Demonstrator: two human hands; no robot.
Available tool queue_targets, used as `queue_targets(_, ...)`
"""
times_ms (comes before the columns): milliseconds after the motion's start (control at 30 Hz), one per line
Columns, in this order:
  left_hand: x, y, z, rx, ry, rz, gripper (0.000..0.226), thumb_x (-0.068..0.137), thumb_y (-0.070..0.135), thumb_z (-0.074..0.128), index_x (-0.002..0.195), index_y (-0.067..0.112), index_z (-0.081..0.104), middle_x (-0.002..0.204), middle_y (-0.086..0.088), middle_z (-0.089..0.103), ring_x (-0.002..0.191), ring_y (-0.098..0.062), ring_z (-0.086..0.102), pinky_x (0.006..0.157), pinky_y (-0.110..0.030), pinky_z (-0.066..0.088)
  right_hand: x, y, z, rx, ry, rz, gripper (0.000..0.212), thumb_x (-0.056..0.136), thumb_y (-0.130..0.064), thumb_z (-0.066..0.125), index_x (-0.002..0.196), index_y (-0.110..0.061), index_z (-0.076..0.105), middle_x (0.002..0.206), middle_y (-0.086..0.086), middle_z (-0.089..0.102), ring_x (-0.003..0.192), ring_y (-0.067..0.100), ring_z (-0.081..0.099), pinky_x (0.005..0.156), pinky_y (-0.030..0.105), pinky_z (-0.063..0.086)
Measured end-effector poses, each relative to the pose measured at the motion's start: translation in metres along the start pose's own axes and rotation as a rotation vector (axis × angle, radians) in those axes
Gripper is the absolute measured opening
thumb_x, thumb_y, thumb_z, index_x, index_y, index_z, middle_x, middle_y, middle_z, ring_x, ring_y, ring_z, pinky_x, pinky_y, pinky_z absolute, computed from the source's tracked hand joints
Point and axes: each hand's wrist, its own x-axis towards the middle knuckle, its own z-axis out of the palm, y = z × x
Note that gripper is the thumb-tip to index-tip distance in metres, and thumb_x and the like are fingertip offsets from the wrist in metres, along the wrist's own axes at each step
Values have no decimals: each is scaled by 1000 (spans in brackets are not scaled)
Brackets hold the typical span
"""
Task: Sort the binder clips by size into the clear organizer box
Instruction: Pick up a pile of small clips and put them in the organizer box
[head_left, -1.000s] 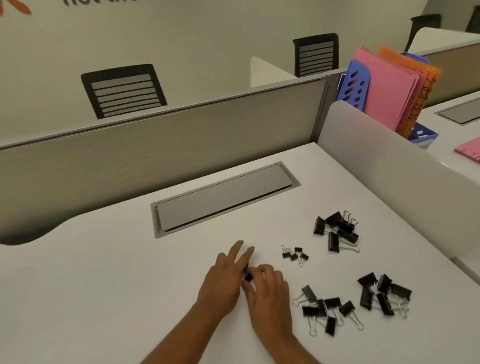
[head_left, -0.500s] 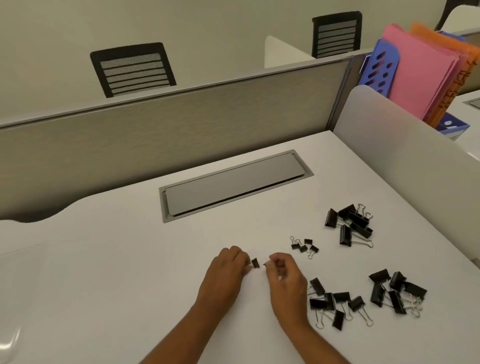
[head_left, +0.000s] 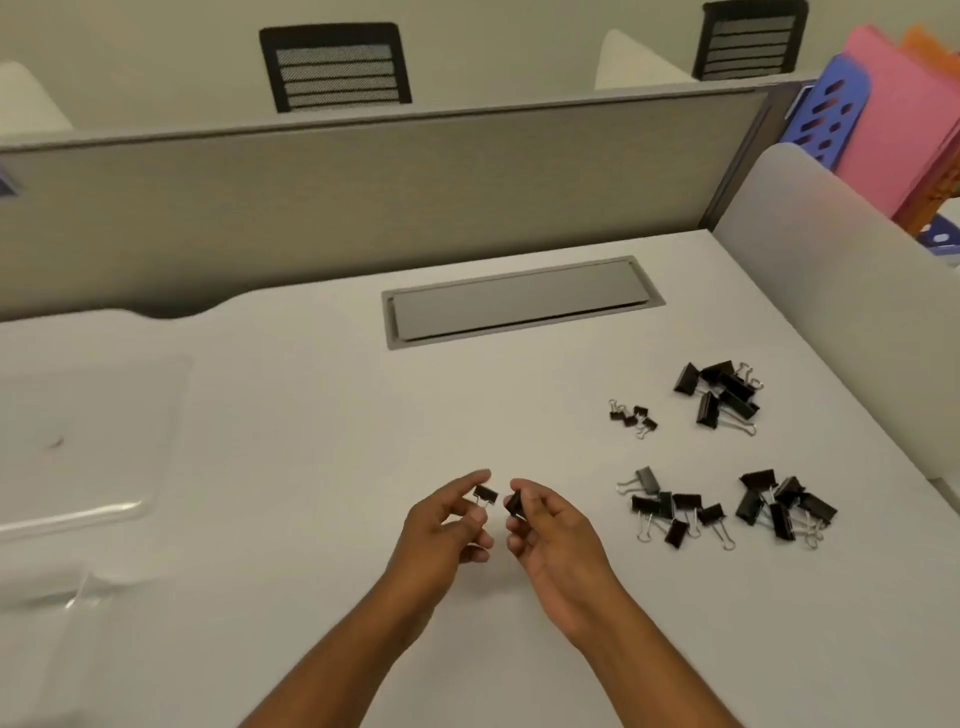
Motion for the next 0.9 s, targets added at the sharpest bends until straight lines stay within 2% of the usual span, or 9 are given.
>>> queue_targets(133, -62, -9, -45, -234, -15, -110, 24, 99, 4, 64, 120, 12, 72, 92, -6, 66, 82, -26, 69, 83, -39, 60, -32, 19, 15, -89, -141, 38, 25, 104, 0, 55, 125, -6, 68, 98, 11, 68, 89, 20, 71, 82, 29, 60)
queue_targets(300, -134, -21, -106, -356, 81, -155, 23, 92, 7, 72, 114, 1, 69, 91, -12, 70, 83, -28, 70, 80, -38, 59, -74, 49, 46, -291, -201, 58, 21, 100, -2, 62, 118, -3, 72, 101, 12, 71, 98, 28, 75, 88, 35, 62)
queue_targets(400, -166, -30, -139, -263, 332, -96, 15, 90, 6, 76, 105, 6, 73, 88, -11, 73, 78, -27, 73, 72, -36, 59, -94, 82, 76, -561, -196, 38, 14, 96, -9, 71, 108, -11, 77, 100, 7, 78, 91, 23, 73, 83, 35, 60)
queue_targets(467, -186, -34, -161, -201, 557, -27, 10, 89, 8, 78, 98, 11, 75, 84, -8, 75, 75, -23, 75, 66, -31, 58, -107, 108, 102, -747, -209, -8, 11, 93, -10, 75, 101, -16, 79, 93, 2, 80, 87, 19, 73, 76, 29, 59)
queue_targets(533, -207, -38, -186, -166, 698, 46, 9, 88, 13, 80, 94, 15, 75, 82, -4, 76, 74, -19, 74, 65, -28, 58, -120, 133, 134, -866, -262, -59, 10, 89, -6, 77, 94, -15, 79, 88, -2, 80, 83, 16, 74, 70, 24, 59)
queue_targets(600, -227, -43, -214, -105, 770, 91, 9, 86, 18, 83, 90, 19, 74, 82, 2, 77, 73, -15, 74, 68, -26, 57, -134, 155, 170, -957, -356, -124, 12, 87, -6, 79, 91, -16, 77, 86, -5, 79, 81, 15, 75, 71, 25, 61)
queue_targets(700, -257, -54, -259, -1, 825, 121, 9, 85, 22, 83, 86, 24, 74, 83, 10, 76, 75, -13, 73, 71, -27, 56, -152, 187, 222, -1130, -517, -312, 12, 88, -19, 80, 90, -28, 73, 87, -14, 76, 83, 11, 73, 75, 25, 60)
queue_targets(833, -288, -75, -314, 134, 894, 116, 9, 87, 29, 80, 85, 31, 72, 81, 16, 72, 78, -9, 67, 71, -27, 52, -156, 231, 272, -1447, -672, -613, 3, 94, -35, 72, 94, -36, 68, 89, -25, 68, 89, 3, 64, 73, 16, 50)
queue_targets(900, -297, -84, -336, 195, 918, 118, 9, 87, 34, 79, 84, 35, 71, 82, 15, 69, 81, -5, 63, 73, -27, 49, -150, 250, 280, -1614, -707, -666, 4, 97, -42, 66, 99, -39, 68, 94, -27, 66, 90, -1, 59, 74, 13, 43)
